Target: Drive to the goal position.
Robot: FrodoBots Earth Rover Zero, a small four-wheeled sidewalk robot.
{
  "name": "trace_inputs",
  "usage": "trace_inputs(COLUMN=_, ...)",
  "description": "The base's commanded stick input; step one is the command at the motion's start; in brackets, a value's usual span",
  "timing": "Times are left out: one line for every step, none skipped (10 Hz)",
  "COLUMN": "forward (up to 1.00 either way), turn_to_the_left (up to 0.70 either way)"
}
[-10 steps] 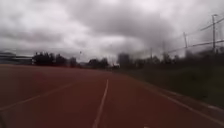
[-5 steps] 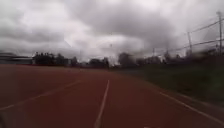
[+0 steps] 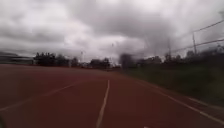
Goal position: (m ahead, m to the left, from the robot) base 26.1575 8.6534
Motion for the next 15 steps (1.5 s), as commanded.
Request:
trace_inputs(forward=0.7, turn_to_the_left=0.0)
trace_inputs(forward=0.7, turn_to_the_left=0.0)
trace_inputs(forward=0.7, turn_to_the_left=0.0)
trace_inputs(forward=0.7, turn_to_the_left=0.0)
trace_inputs(forward=0.7, turn_to_the_left=0.0)
trace_inputs(forward=0.7, turn_to_the_left=0.0)
trace_inputs(forward=0.7, turn_to_the_left=0.0)
trace_inputs(forward=0.7, turn_to_the_left=0.0)
trace_inputs(forward=0.7, turn_to_the_left=0.0)
trace_inputs(forward=0.7, turn_to_the_left=0.0)
trace_inputs(forward=0.7, turn_to_the_left=0.0)
trace_inputs(forward=0.7, turn_to_the_left=0.0)
trace_inputs(forward=0.7, turn_to_the_left=0.0)
trace_inputs(forward=0.7, turn_to_the_left=0.0)
trace_inputs(forward=0.7, turn_to_the_left=0.0)
